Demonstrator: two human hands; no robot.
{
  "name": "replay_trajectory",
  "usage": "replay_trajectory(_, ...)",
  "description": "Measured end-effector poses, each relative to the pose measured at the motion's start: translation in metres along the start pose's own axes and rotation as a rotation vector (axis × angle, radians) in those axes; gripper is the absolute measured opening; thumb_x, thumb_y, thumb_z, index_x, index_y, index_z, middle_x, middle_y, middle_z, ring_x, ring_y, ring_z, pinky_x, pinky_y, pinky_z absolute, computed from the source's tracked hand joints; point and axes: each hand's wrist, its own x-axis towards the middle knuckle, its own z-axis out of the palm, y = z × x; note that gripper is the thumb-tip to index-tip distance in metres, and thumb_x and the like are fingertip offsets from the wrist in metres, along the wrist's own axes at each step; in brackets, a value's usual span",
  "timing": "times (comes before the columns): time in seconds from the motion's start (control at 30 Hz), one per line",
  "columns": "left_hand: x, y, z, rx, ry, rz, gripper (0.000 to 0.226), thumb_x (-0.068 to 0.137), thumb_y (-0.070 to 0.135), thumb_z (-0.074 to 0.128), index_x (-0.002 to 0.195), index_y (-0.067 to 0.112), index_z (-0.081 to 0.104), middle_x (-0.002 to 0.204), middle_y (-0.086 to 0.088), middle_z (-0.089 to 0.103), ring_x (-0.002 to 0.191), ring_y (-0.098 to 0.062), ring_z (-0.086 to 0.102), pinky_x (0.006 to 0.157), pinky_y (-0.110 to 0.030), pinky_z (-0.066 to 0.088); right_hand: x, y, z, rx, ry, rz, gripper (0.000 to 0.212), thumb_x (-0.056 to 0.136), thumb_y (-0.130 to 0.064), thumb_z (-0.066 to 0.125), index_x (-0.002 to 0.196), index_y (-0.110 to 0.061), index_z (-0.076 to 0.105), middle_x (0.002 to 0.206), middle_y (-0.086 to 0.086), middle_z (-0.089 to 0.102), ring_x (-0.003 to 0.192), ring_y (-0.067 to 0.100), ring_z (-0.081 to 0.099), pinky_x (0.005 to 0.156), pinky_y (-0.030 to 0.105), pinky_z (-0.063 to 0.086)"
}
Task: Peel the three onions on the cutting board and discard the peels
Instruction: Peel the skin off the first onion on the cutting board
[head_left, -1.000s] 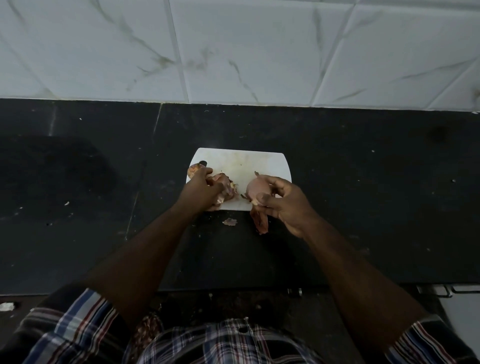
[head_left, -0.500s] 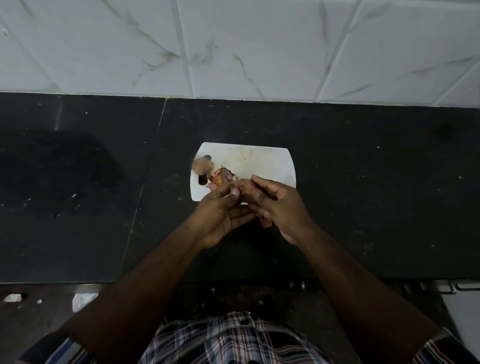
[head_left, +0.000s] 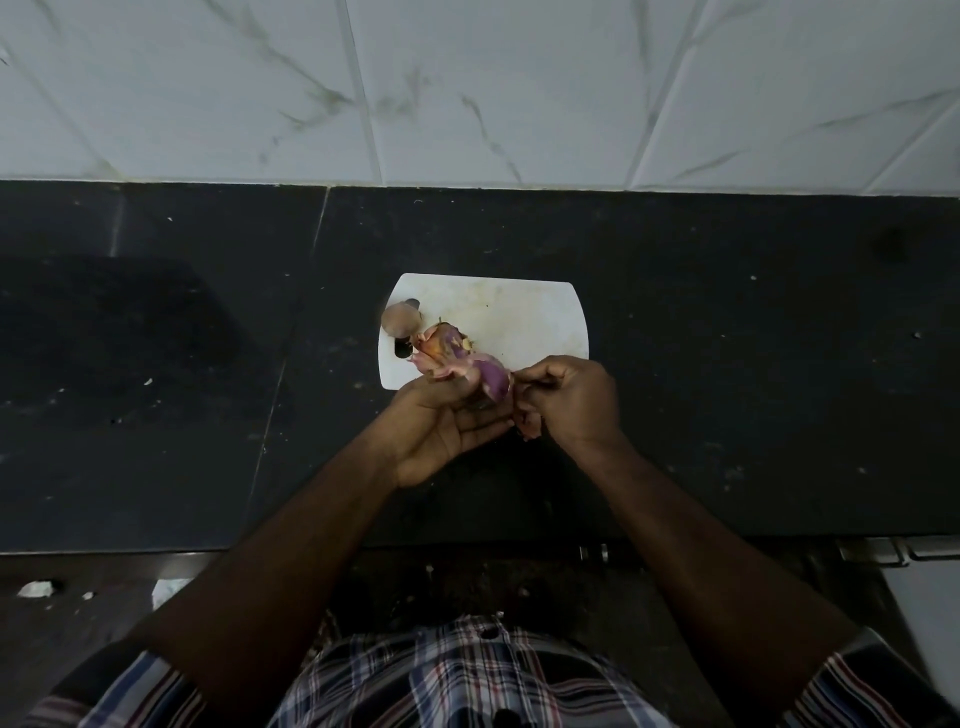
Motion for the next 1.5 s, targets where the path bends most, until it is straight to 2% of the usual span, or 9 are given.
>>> replay_trajectory(0.07,-0.001,0.002,0.000,-0.048,0.003,-0.011,0.055,0.090,0.018,0.063,0.138,-0.006,0.050,0.129,-0.026,0.063,0.126,-0.041,0.058,0.100,-0.047,0.054,0.006,0.010,-0.005,-0.144,0.019,-0.044,0.013,0.080,0.000,0.077,0.088,-0.010,0.078,0.077,-0.005,0.073,0.068,0.004,0.069,0.070,0.022,0.060)
replay_trajectory(0.17,-0.001,0.004,-0.003,-0.123,0.075,0.001,0.059,0.086,0.013,0.062,0.139,-0.007,0.046,0.128,-0.028,0.060,0.121,-0.042,0.060,0.086,-0.041,0.061,0.006,0.014,-0.012,-0.266,-0.108,-0.041,0.013,0.085,-0.014,0.076,0.099,-0.014,0.078,0.087,-0.002,0.076,0.068,0.002,0.068,0.063,0.009,0.052)
replay_trajectory(0.4,0.001,0.003,-0.009,-0.125,0.132,-0.040,0.042,0.100,0.016,0.045,0.138,-0.001,0.045,0.129,-0.028,0.063,0.116,-0.039,0.066,0.082,-0.040,0.062,-0.011,0.025,-0.001,-0.641,-0.372,-0.215,0.031,0.090,-0.018,0.066,0.121,-0.021,0.070,0.107,0.003,0.069,0.096,0.019,0.064,0.079,0.024,0.044)
replay_trajectory(0.57,-0.001,-0.001,-0.015,-0.079,0.120,0.010,0.043,0.101,0.018,0.053,0.138,-0.003,0.049,0.131,-0.027,0.063,0.119,-0.037,0.064,0.097,-0.042,0.056,-0.010,-0.003,-0.006,-0.298,-0.159,-0.110,0.029,0.092,-0.031,0.067,0.118,-0.019,0.071,0.113,-0.005,0.072,0.093,0.002,0.064,0.083,0.019,0.050)
replay_trajectory(0.7,-0.007,-0.004,-0.011,0.029,-0.001,0.098,0.036,0.103,0.011,0.046,0.137,0.006,0.057,0.132,-0.018,0.064,0.118,-0.028,0.065,0.098,-0.037,0.055,-0.011,-0.027,0.007,0.022,-0.361,0.070,0.051,0.088,-0.033,0.073,0.135,-0.018,0.059,0.121,-0.008,0.067,0.088,0.013,0.072,0.073,0.035,0.062)
replay_trajectory(0.8,-0.007,-0.004,-0.013,0.031,-0.017,0.165,0.038,0.101,0.008,0.047,0.138,0.008,0.057,0.133,-0.017,0.064,0.117,-0.025,0.066,0.099,-0.036,0.054,-0.014,-0.034,0.013,0.185,-0.283,0.102,0.033,0.082,-0.018,0.080,0.114,-0.018,0.072,0.102,0.003,0.074,0.088,0.026,0.074,0.073,0.050,0.062)
replay_trajectory(1.17,-0.014,0.006,-0.008,0.134,0.019,0.188,0.049,0.086,0.008,0.062,0.135,0.002,0.058,0.131,-0.021,0.065,0.116,-0.033,0.065,0.097,-0.042,0.055,-0.007,-0.047,0.001,0.372,-0.316,0.244,0.011,0.092,-0.007,0.067,0.102,-0.006,0.072,0.105,0.009,0.074,0.086,0.020,0.074,0.074,0.041,0.062)
replay_trajectory(1.3,-0.012,0.006,-0.006,0.269,-0.013,0.220,0.046,0.084,0.012,0.069,0.129,0.005,0.063,0.127,-0.017,0.068,0.118,-0.033,0.065,0.101,-0.045,0.054,-0.005,-0.047,0.004,0.277,-0.188,0.145,0.009,0.089,-0.004,0.069,0.092,-0.010,0.075,0.094,0.008,0.075,0.087,0.022,0.072,0.070,0.038,0.062)
replay_trajectory(1.5,-0.004,-0.002,0.008,0.475,0.123,0.350,0.021,0.097,0.008,0.062,0.117,0.010,0.069,0.110,-0.016,0.074,0.104,-0.035,0.071,0.092,-0.043,0.057,-0.006,-0.035,0.015,-0.120,0.151,-0.254,0.008,0.084,-0.009,0.073,0.086,-0.016,0.077,0.084,-0.007,0.073,0.081,0.005,0.066,0.074,0.012,0.050)
